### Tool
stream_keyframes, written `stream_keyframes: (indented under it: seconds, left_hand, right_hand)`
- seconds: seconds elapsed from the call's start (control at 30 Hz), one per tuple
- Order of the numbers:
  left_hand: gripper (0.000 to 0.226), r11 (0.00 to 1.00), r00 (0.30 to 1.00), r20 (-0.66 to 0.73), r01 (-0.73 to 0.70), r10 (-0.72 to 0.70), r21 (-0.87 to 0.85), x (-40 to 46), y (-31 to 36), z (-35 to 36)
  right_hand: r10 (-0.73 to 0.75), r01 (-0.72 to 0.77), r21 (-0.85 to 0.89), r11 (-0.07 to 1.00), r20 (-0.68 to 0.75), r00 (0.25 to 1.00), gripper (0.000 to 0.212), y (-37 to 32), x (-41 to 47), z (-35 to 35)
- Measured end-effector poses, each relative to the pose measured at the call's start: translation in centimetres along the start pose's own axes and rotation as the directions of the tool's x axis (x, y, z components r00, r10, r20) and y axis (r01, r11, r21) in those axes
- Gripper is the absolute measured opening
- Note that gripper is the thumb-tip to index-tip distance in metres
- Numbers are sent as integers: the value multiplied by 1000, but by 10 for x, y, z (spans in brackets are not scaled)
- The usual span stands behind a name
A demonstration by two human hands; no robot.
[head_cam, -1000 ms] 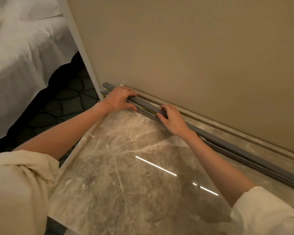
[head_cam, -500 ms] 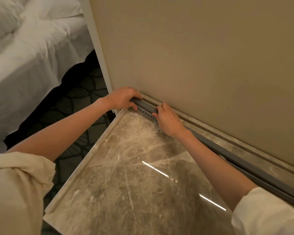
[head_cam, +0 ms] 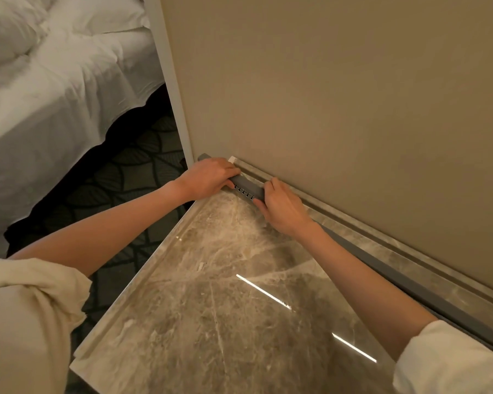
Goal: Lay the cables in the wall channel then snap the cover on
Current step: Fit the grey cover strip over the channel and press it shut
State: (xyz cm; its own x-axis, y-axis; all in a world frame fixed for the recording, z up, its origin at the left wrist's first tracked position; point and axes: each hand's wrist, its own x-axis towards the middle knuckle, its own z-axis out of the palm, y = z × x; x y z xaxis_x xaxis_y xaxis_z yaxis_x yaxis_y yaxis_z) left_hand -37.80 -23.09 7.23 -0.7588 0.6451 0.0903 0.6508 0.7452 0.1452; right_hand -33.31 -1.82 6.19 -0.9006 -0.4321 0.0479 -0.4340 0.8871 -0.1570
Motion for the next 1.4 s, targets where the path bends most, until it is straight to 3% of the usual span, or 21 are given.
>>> stream_keyframes:
  seconds: [0.13,0.33,0.47,0.6,0.83,1.0,1.23,1.4]
  left_hand:
    - [25,1000,994,-105,-22,21,-2,-7,2,7]
    - [33,1000,987,-160,-16,18,13,-12,3,17]
    - [41,971,987,-149,-25,62,238,-15,2,31]
    - [53,878,986,-99,-71,133,473,-12,-1,34]
    - [43,687,958,33,-227,284,690,-2,-7,25]
    - [40,612,931,98,-307,351,729,3,-11,19]
    - [38,619,927,128,-334,353,711,6,-10,14]
    - [40,675,943,96,-298,320,676,4,-8,16]
  right_hand:
    - [-4,-2,54,999,113,994,38,-11,16,2]
    - [10,-10,4,1000,150,989,33,-16,31,9]
    - [20,-32,54,998,202,979,31,-15,34,9]
    - [27,-39,51,998,218,976,31,-16,37,7]
    - [81,-71,-63,996,172,982,19,-21,34,12]
    - [111,-101,-85,991,130,985,19,-26,34,17]
    - [43,-30,-106,994,128,991,20,-24,35,14]
    - [-18,29,-87,996,132,991,21,-19,36,11]
